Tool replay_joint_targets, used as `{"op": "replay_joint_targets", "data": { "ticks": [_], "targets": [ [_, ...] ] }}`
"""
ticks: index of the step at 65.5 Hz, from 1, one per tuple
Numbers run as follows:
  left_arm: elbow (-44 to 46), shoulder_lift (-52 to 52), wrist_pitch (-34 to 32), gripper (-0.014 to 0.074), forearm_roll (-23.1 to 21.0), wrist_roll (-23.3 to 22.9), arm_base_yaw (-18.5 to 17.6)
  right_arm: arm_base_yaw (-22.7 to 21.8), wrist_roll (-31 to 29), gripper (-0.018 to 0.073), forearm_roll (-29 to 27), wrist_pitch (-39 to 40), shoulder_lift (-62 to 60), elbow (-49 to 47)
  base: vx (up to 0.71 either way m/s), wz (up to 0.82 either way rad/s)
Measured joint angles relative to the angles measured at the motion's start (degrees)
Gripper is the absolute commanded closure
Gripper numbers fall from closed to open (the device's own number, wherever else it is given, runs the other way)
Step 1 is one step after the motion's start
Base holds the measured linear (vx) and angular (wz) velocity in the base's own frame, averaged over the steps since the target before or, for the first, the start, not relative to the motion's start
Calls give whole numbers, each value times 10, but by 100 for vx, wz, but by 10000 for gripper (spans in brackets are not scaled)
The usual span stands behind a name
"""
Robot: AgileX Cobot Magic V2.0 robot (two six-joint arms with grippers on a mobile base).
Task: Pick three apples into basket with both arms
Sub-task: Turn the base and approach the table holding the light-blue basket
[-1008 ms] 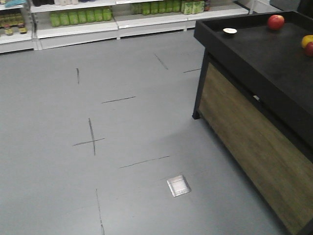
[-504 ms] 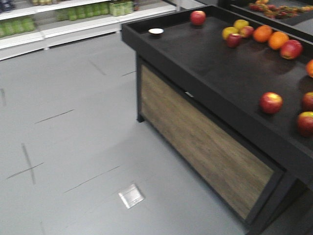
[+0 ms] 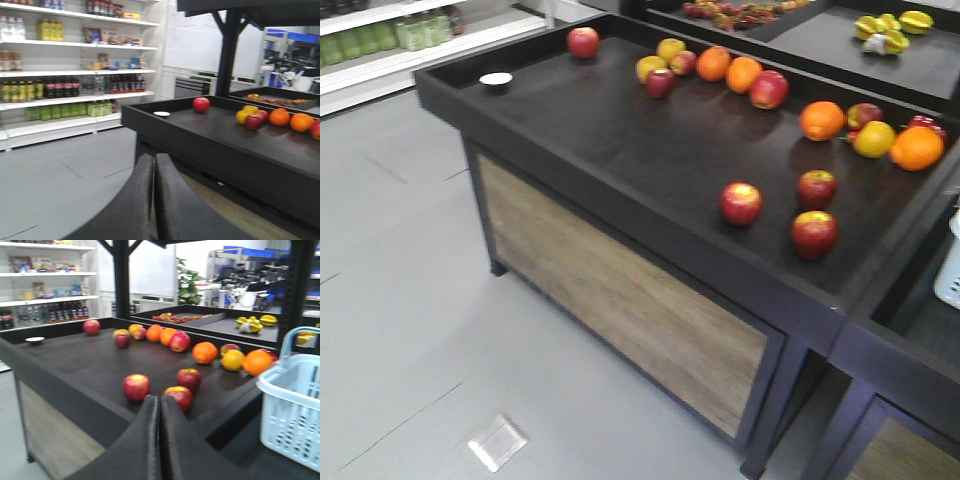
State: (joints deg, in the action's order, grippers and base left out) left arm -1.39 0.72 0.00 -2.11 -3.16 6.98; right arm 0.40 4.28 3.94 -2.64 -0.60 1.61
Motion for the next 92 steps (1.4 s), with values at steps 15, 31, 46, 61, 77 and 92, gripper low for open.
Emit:
{"op": "replay_joint_targets", "data": {
  "ticks": [15, 31, 46, 61, 77, 92],
  "targets": [
    [0, 0, 0, 603, 0, 0, 0, 0, 0, 564, 0, 0, 0, 0, 8, -45],
    [0, 0, 0, 603, 0, 0, 0, 0, 0, 564, 0, 0, 0, 0, 7, -45],
    [0, 0, 0, 603, 0, 0, 0, 0, 0, 564, 0, 0, 0, 0, 7, -35],
    [0, 0, 0, 603, 0, 0, 0, 0, 0, 564, 0, 0, 0, 0, 5, -19],
    [0, 0, 0, 603, 0, 0, 0, 0, 0, 564, 0, 0, 0, 0, 4, -10],
    [0, 0, 0, 603, 0, 0, 0, 0, 0, 564, 0, 0, 0, 0, 8, -6]
  ]
}}
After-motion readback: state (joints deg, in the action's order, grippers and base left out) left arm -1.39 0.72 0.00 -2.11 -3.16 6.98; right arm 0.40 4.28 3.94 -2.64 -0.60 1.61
